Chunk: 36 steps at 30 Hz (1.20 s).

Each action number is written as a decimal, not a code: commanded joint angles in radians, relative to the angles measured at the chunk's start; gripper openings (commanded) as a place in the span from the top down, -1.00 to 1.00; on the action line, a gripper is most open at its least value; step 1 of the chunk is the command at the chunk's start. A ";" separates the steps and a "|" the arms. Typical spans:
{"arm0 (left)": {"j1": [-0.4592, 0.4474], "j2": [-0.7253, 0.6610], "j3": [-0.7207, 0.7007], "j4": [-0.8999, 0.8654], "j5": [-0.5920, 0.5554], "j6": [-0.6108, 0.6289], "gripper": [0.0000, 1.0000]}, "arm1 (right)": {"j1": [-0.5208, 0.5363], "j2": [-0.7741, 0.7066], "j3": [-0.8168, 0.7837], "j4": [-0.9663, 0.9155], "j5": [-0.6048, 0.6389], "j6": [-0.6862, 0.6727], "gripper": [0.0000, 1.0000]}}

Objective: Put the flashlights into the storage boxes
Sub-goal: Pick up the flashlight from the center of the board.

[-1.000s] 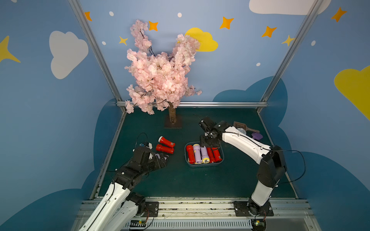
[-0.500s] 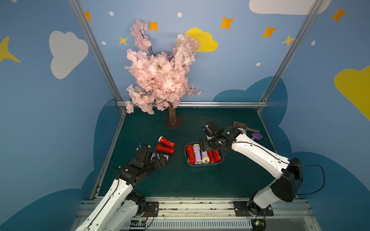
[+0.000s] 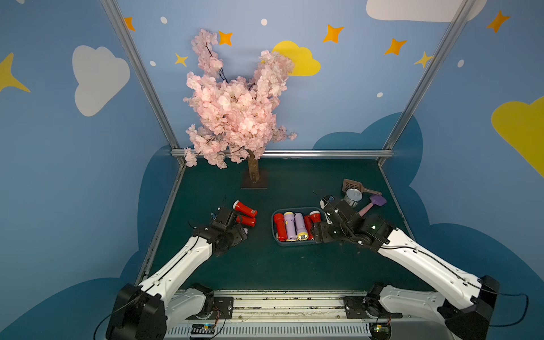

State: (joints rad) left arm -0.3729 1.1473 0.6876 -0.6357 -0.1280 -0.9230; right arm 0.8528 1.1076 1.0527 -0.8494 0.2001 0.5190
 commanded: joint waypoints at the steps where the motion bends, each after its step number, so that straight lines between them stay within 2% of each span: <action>1: 0.003 0.061 0.047 0.035 -0.037 -0.058 -0.84 | 0.002 -0.041 -0.045 0.030 0.014 0.006 -0.80; 13: 0.003 0.228 0.122 0.052 -0.084 -0.161 -0.75 | -0.023 -0.172 -0.141 0.046 0.023 -0.003 -0.80; 26: -0.001 0.410 0.201 0.033 -0.078 -0.219 -0.72 | -0.099 -0.242 -0.217 0.055 -0.055 -0.016 -0.80; 31: -0.003 0.445 0.215 0.022 -0.076 -0.225 -0.60 | -0.140 -0.249 -0.226 0.057 -0.097 -0.036 -0.80; 36: -0.002 0.449 0.206 0.022 -0.075 -0.231 -0.44 | -0.150 -0.220 -0.213 0.079 -0.204 -0.072 -0.80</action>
State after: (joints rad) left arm -0.3737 1.5887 0.8898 -0.5835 -0.1955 -1.1427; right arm 0.7052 0.8776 0.8387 -0.7959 0.0761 0.4808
